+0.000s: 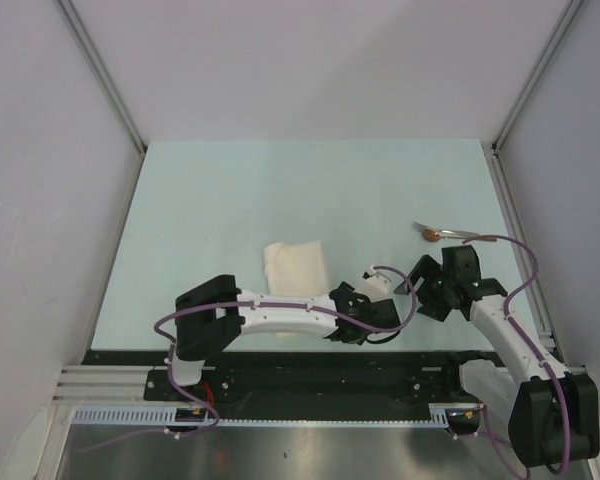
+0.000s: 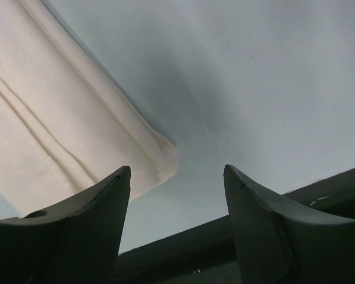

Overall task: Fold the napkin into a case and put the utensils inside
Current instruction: Fold the 2/3-rectangle-folded napkin at the center of the board.

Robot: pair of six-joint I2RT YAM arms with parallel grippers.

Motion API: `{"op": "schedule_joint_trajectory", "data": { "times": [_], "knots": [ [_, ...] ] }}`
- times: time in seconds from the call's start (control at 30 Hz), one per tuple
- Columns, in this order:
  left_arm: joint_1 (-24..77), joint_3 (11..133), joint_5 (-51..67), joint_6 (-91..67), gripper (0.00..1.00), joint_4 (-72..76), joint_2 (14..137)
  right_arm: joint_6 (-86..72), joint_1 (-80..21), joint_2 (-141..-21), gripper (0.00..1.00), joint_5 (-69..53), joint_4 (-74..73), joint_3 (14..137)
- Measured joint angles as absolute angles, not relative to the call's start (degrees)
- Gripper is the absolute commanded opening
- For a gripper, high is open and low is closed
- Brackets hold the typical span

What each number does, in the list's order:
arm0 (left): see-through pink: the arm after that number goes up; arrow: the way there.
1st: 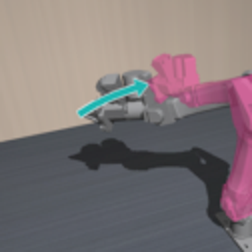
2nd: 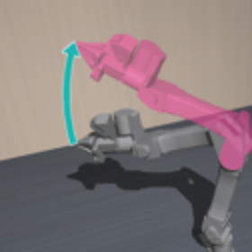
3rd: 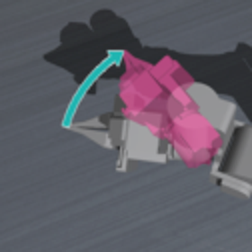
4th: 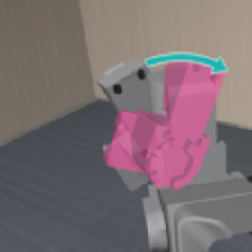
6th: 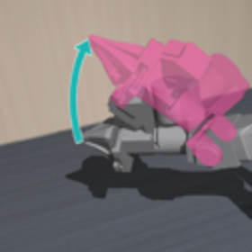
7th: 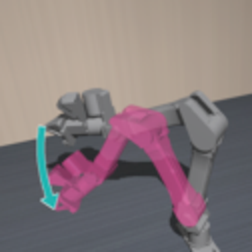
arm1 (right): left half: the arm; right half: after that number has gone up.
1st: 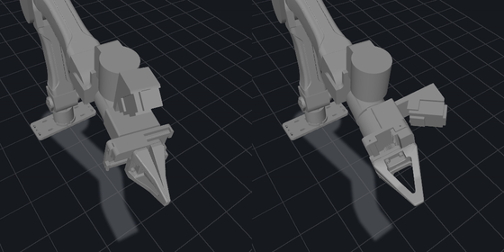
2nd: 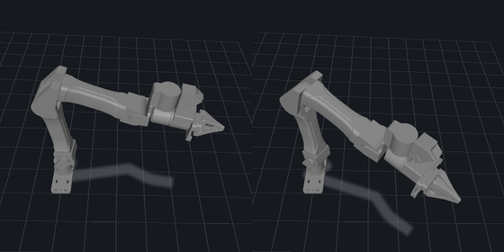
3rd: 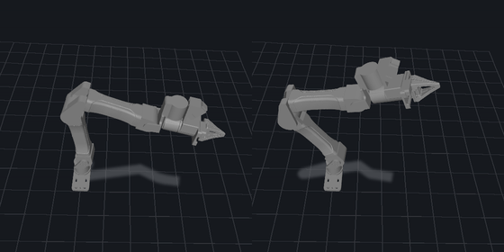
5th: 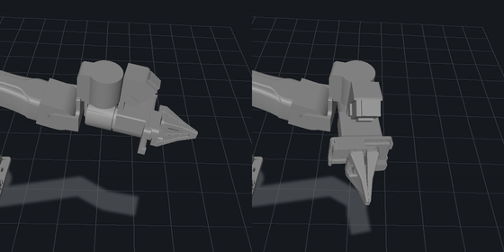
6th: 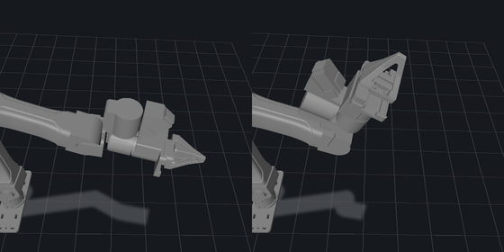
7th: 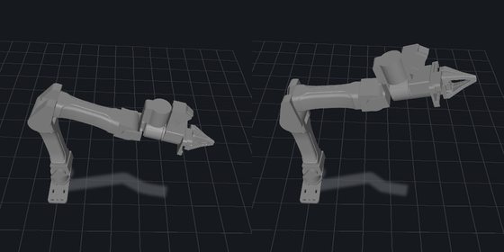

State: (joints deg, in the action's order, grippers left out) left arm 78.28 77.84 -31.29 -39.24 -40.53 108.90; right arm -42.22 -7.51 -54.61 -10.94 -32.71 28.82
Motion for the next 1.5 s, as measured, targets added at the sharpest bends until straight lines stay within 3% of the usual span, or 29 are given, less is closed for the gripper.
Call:
{"op": "schedule_joint_trajectory", "data": {
  "times": [0.13,0.27,0.67,0.77,0.87,0.97,1.0,1.3,1.5],
  "knots": [
    [79.2,79.4,-33.1,-42.2,0.73,-46.0,111.1,-41.7,-7.8,-55.1,0.83,-11.9,-32.3,28.8],
    [79.7,79.6,-34.6,-43.9,0.64,-49.3,111.2,-41.5,-8.6,-55.9,0.83,-12.3,-31.5,28.8],
    [78.5,81.2,-33.4,-43.0,0.54,-49.2,113.8,-42.0,-12.2,-58.3,0.83,-12.5,-29.3,28.8],
    [77.8,81.5,-32.5,-42.0,0.43,-48.2,114.6,-42.0,-13.0,-59.3,0.84,-12.5,-28.7,28.8],
    [77.1,81.5,-31.8,-41.2,0.27,-47.5,115.0,-42.0,-13.5,-59.9,0.85,-13.3,-27.7,28.8],
    [76.7,81.5,-31.1,-40.4,0.04,-46.7,115.0,-41.9,-13.5,-60.6,0.89,-14.7,-26.4,28.8],
    [76.6,81.4,-31.1,-40.1,0.02,-46.5,115.0,-41.8,-13.5,-60.9,0.9,-15.5,-25.6,28.8],
    [75.8,70.4,-30.0,-38.7,0.0,-41.2,100.7,-44.2,-14.6,-66.7,0.92,-25.9,-11.4,28.7],
    [75.1,65.8,-29.5,-38.5,0.0,-38.0,92.6,-50.1,-20.4,-74.3,0.92,-29.1,0.7,28.7]
  ]
}}
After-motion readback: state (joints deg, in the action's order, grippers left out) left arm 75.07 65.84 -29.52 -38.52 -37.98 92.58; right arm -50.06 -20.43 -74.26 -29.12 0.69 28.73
